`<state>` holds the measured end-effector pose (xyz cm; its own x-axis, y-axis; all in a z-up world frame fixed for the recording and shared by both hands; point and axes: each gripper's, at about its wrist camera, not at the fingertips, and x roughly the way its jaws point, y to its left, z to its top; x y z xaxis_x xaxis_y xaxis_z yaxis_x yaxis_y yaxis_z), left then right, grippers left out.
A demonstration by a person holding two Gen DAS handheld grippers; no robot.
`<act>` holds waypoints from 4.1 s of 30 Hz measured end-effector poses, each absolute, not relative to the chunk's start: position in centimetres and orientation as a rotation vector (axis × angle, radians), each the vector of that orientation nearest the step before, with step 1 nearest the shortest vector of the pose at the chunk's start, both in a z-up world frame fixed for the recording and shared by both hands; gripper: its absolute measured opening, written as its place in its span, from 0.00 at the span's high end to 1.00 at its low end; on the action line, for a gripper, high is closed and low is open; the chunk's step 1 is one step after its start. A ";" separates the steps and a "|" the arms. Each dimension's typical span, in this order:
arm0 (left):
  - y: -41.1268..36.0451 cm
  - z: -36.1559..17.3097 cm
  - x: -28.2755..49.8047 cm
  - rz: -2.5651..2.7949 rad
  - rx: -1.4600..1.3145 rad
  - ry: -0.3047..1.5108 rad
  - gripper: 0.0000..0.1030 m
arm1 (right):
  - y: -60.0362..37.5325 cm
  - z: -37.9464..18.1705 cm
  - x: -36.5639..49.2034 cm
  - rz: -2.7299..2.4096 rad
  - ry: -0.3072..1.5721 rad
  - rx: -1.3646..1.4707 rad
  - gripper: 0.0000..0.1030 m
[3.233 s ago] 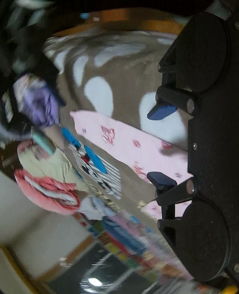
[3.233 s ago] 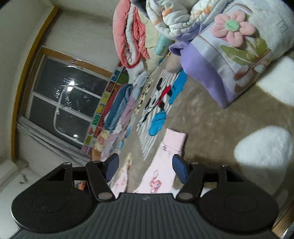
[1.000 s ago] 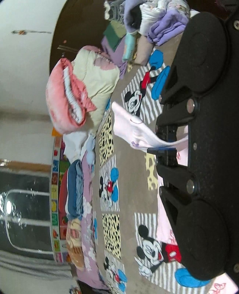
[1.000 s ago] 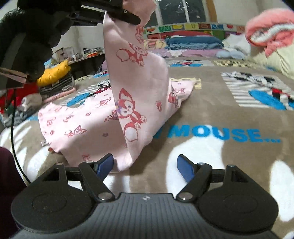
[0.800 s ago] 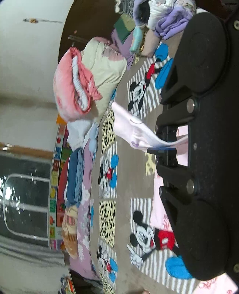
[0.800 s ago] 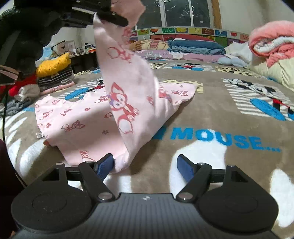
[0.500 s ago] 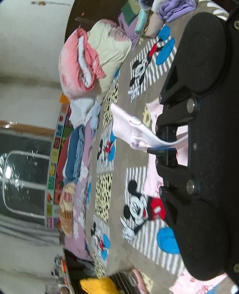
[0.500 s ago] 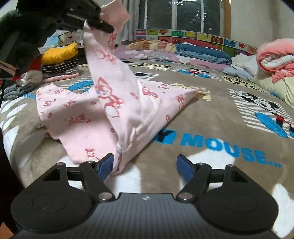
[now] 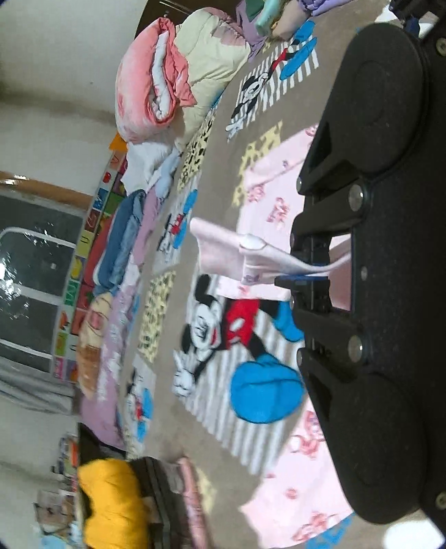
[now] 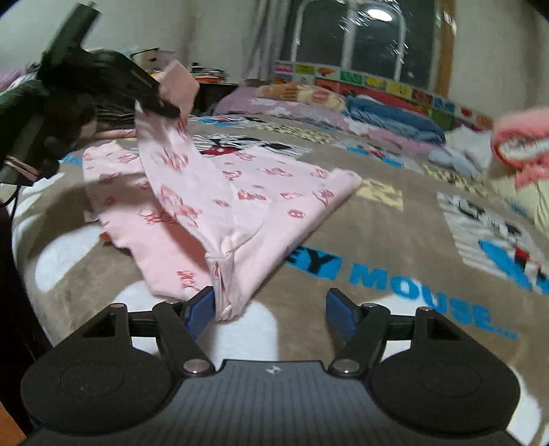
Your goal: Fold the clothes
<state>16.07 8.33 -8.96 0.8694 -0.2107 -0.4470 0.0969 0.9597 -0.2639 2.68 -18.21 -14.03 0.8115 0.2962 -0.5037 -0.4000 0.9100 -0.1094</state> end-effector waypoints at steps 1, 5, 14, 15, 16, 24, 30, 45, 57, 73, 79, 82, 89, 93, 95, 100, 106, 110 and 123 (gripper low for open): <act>8.5 -9.2 16.2 -0.166 -0.241 0.499 0.98 | -18.0 -13.9 2.5 0.380 0.494 -0.229 0.32; 8.4 -9.9 16.0 -0.194 -0.258 0.523 0.98 | -17.3 -13.1 1.9 0.427 0.440 -0.249 0.32; 9.9 -10.6 15.9 -0.156 -0.319 0.545 0.97 | -14.6 -13.2 2.6 0.602 0.495 -0.230 0.31; 10.5 -11.1 16.0 -0.136 -0.337 0.558 0.97 | -14.3 -13.6 3.0 0.630 0.538 -0.229 0.29; 11.2 -11.5 16.2 -0.111 -0.358 0.574 0.97 | -14.1 -13.7 3.0 0.641 0.549 -0.238 0.29; 15.6 -11.4 15.2 0.177 -0.382 0.568 0.59 | -14.1 -13.1 2.6 0.650 0.532 -0.264 0.26; 14.3 -8.9 15.2 0.075 -0.356 0.519 0.59 | -14.0 -13.3 3.0 0.663 0.556 -0.256 0.23; -1.2 -8.7 29.2 -0.340 -0.261 0.726 0.59 | -14.8 -13.8 4.0 0.685 0.542 -0.157 0.20; -4.9 -12.3 37.8 -0.368 -0.430 0.856 0.61 | -15.6 -14.2 4.6 0.736 0.550 -0.083 0.14; -5.6 -10.7 38.0 -0.417 -0.268 0.731 1.00 | -16.0 -14.2 5.1 0.758 0.556 -0.027 0.12; -5.8 -12.9 39.0 -0.370 -0.195 0.799 0.98 | -16.1 -14.4 4.7 0.759 0.561 -0.032 0.12; -5.7 -12.4 38.8 -0.366 -0.178 0.777 0.92 | -16.1 -14.2 4.7 0.758 0.561 -0.034 0.12; -5.3 -9.0 33.7 -0.426 -0.167 0.705 0.91 | -16.3 -13.7 4.4 0.769 0.543 -0.034 0.13; -5.5 -9.0 29.2 -0.498 -0.169 0.742 0.91 | -16.4 -13.5 4.3 0.772 0.541 -0.039 0.13; -5.5 -9.5 26.9 -0.530 -0.170 0.767 0.91 | -16.5 -13.3 4.1 0.772 0.521 -0.035 0.13; -5.4 -11.2 22.4 -0.613 -0.192 0.835 0.90 | -16.7 -13.2 3.9 0.763 0.514 -0.034 0.13; -3.7 -11.3 20.8 -0.551 -0.258 0.808 0.84 | -16.3 -13.6 3.6 0.758 0.520 -0.076 0.14; -0.8 -9.5 17.8 -0.492 -0.308 0.731 0.72 | -16.9 -13.1 2.9 0.752 0.484 -0.059 0.15; 13.0 -8.3 10.7 -0.012 -0.586 0.583 0.56 | -14.4 -14.1 2.9 0.723 0.502 -0.179 0.11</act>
